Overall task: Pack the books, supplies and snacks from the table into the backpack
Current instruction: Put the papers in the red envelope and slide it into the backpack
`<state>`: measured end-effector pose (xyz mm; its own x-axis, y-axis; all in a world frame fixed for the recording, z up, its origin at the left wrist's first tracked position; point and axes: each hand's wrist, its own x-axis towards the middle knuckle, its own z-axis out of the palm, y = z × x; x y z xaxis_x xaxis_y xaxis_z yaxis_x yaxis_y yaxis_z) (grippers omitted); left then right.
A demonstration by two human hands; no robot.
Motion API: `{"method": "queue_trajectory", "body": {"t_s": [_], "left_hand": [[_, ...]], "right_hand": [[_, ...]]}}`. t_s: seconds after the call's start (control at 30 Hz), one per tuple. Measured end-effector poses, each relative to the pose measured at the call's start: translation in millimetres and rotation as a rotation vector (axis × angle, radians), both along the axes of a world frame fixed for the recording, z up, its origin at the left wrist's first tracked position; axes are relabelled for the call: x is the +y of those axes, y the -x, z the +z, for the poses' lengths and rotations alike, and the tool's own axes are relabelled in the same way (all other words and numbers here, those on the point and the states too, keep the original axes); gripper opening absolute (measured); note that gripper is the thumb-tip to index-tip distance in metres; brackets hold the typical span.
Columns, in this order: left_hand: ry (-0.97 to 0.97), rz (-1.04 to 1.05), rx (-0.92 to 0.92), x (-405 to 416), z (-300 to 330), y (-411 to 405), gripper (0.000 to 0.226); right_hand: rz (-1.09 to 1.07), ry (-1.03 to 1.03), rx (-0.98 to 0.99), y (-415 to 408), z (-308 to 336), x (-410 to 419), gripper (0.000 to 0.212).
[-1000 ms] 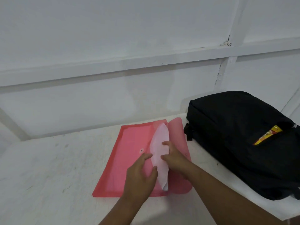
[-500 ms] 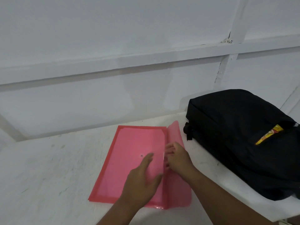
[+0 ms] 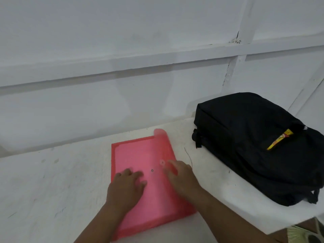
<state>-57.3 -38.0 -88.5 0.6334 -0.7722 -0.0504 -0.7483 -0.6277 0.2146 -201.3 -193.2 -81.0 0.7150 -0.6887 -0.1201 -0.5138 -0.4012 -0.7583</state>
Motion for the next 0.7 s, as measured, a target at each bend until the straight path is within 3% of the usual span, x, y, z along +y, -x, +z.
{"method": "queue_trajectory", "body": {"t_s": [0.07, 0.1, 0.2, 0.37, 0.4, 0.47, 0.57, 0.7], "left_hand": [[0.0, -0.041, -0.02, 1.2, 3.9, -1.3, 0.036], [0.013, -0.056, -0.01, 2.8, 5.4, -3.3, 0.034], [0.002, -0.102, 0.115, 12.0, 7.8, -8.9, 0.021], [0.016, -0.279, 0.448, 32.0, 13.5, -5.2, 0.037], [0.108, -0.278, 0.431, 34.7, 12.8, -9.0, 0.031], [0.284, -0.224, 0.194, 42.4, 3.2, -23.1, 0.008], [0.098, -0.162, 0.067, 58.1, -23.5, -40.8, 0.064], [0.094, -0.118, 0.064, 64.9, -37.6, -37.0, 0.076]], "right_hand": [[0.165, 0.362, 0.28, -8.7, -15.1, 7.1, 0.058], [0.231, 0.444, 0.334, -10.2, -20.5, 8.2, 0.061], [0.388, 0.432, 0.351, -11.1, -25.6, -0.4, 0.065], [0.665, 0.491, 0.45, -17.4, -12.3, -19.5, 0.066], [0.707, 0.492, 0.437, -17.8, -10.5, -22.1, 0.067], [0.776, 0.479, 0.406, -17.7, -10.2, -26.6, 0.068], [0.751, 0.431, 0.299, -15.7, -11.1, -30.0, 0.061], [0.533, 0.526, -0.02, -12.3, -22.8, -21.2, 0.026]]}}
